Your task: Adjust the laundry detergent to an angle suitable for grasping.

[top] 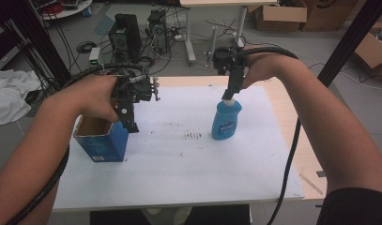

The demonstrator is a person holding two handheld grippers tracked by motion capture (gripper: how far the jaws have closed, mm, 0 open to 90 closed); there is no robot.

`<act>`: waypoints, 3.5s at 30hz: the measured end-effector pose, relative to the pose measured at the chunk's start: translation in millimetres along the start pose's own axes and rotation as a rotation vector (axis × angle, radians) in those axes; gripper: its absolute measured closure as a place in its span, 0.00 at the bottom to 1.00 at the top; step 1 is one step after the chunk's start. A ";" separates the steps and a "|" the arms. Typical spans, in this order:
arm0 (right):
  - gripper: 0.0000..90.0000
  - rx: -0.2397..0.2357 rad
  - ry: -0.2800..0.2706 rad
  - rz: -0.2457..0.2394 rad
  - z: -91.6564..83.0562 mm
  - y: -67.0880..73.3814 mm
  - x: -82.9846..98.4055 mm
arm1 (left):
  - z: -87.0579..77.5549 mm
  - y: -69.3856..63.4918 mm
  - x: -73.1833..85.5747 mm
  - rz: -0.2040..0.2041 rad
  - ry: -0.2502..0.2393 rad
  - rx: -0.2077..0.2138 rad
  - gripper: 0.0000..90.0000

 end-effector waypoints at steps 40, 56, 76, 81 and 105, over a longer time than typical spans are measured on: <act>0.00 -0.052 0.019 -0.031 56.4 9.0 44.7 | 10.3 -3.3 -4.9 0.013 0.025 0.007 0.00; 0.00 -0.059 0.050 -0.087 92.3 10.3 44.9 | 18.7 -2.2 -3.0 0.007 0.029 0.023 0.00; 0.02 -0.060 0.031 -0.108 114.6 10.6 45.8 | 21.0 -3.6 -0.7 0.007 0.021 0.024 0.00; 0.06 -0.060 0.024 -0.113 114.5 9.4 45.8 | 21.9 -3.3 -0.2 0.002 0.022 0.025 0.00; 0.28 -0.062 0.038 -0.125 113.0 6.3 46.4 | 27.0 -1.9 -2.0 0.008 0.016 0.033 0.00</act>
Point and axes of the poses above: each handheld gripper's, and its own axes: z roughly forward along the jaws, x roughly out of its underside, y roughly to its left, the point moved 2 cm from there along z, roughly forward along the jaws, and after that the axes turned 9 degrees about -z, right-handed, at the moved point
